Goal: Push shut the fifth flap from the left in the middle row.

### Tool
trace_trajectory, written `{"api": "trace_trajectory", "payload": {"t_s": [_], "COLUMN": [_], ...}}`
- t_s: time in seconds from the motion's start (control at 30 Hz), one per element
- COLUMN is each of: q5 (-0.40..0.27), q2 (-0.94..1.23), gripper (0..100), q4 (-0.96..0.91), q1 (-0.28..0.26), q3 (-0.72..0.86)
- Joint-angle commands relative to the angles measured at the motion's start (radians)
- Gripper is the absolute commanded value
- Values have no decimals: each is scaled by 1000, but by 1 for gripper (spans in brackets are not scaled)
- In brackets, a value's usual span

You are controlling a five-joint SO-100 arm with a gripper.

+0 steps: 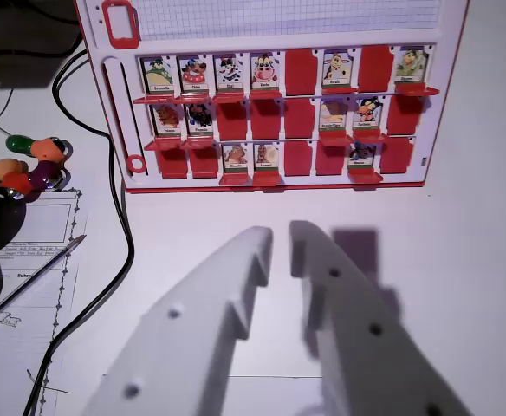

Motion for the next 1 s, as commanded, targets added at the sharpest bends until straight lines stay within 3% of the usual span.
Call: {"api": "trace_trajectory", "payload": {"t_s": [0.0,0.97], "q5": [-26,44], "q2": [130,235], "gripper": [2,2], "q4": [-31,-15], "q1": [0,11], "q3": [41,124]}}
